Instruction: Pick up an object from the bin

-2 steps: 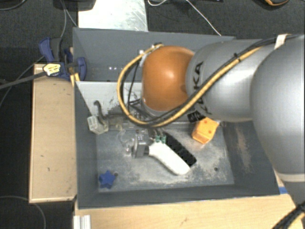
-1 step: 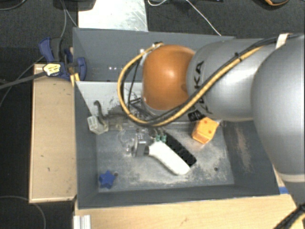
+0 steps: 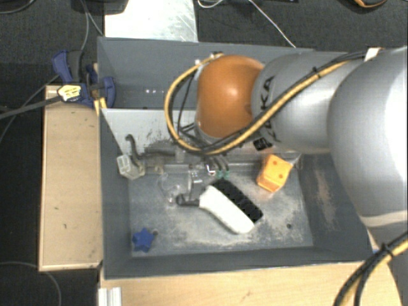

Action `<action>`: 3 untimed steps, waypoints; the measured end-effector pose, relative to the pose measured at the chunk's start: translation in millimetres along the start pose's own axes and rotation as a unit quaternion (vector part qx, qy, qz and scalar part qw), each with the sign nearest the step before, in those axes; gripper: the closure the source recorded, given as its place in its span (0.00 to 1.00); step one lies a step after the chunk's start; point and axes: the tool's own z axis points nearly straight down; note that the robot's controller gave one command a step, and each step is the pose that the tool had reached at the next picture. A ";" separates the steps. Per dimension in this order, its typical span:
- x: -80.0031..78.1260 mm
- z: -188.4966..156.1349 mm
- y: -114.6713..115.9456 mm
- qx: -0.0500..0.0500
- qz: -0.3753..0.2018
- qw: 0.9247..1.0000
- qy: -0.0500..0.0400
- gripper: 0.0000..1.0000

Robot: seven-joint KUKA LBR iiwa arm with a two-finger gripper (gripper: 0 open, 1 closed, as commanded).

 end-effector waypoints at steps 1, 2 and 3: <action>57.2 4.1 -27.9 0.000 0.005 1.000 0.000 0.00; 53.5 59.9 -71.9 0.000 -0.145 0.989 0.001 0.00; 55.0 33.9 -66.4 0.000 0.012 1.000 -0.002 0.00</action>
Offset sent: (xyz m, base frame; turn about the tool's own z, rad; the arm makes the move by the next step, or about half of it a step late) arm -0.0476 -0.0743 -0.0589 -0.2974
